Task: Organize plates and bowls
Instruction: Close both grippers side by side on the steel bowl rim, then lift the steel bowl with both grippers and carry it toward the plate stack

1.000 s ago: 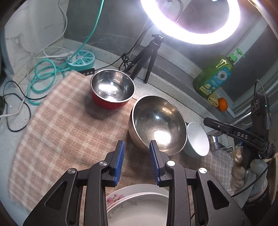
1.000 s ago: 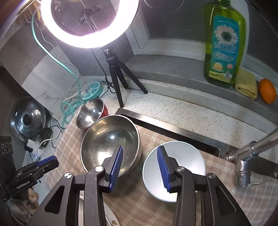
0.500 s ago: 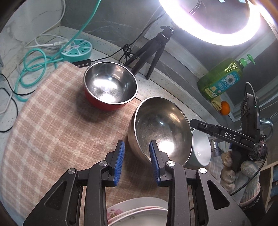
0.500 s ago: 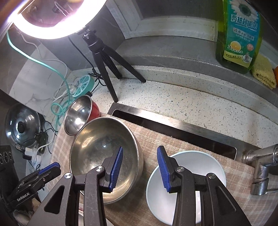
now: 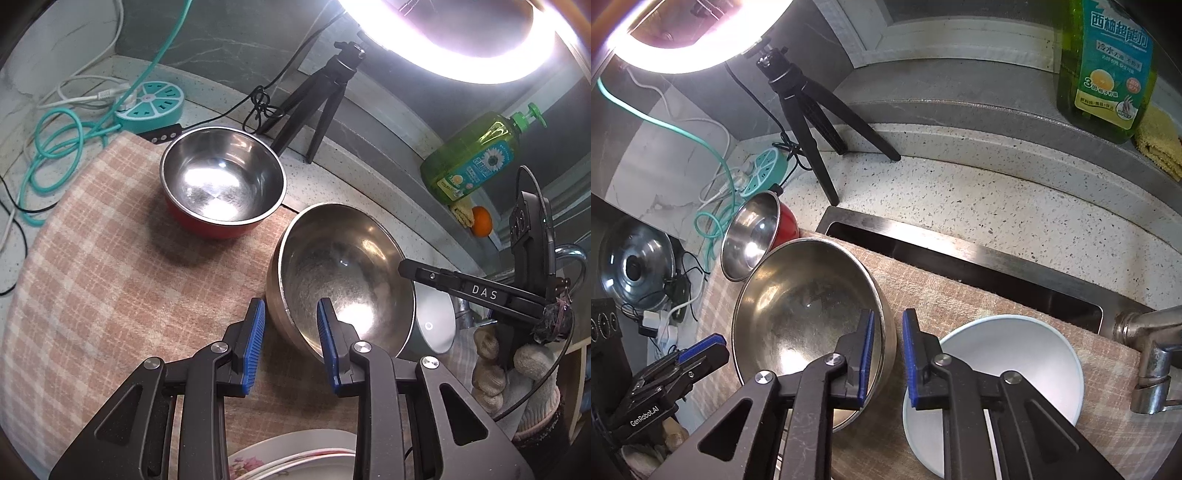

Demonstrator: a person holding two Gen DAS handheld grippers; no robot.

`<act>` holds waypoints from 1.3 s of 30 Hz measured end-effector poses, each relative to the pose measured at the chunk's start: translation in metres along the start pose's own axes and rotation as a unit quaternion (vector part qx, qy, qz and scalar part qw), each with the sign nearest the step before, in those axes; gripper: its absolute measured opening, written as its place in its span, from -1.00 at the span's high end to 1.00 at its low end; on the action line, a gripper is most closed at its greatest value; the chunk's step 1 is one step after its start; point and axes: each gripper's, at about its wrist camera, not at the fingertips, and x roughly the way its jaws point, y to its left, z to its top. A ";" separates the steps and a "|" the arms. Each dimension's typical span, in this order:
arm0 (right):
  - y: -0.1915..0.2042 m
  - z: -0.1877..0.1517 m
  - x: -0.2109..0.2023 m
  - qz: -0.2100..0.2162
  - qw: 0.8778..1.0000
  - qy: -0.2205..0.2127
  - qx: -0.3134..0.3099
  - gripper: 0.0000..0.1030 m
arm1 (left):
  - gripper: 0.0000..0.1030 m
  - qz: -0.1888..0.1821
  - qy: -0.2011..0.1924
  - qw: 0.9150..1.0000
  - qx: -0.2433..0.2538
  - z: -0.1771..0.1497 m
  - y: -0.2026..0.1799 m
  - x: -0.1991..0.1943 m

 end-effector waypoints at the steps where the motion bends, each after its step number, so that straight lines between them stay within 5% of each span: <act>1: 0.000 0.000 0.001 0.000 1.000 0.001 0.000 0.80 | 0.51 0.000 0.001 1.000 0.001 0.000 0.000 0.001; 39: 0.035 -0.020 -0.019 -0.017 1.000 -0.014 -0.006 0.88 | 0.64 -0.012 -0.019 0.999 0.023 -0.009 0.003 -0.027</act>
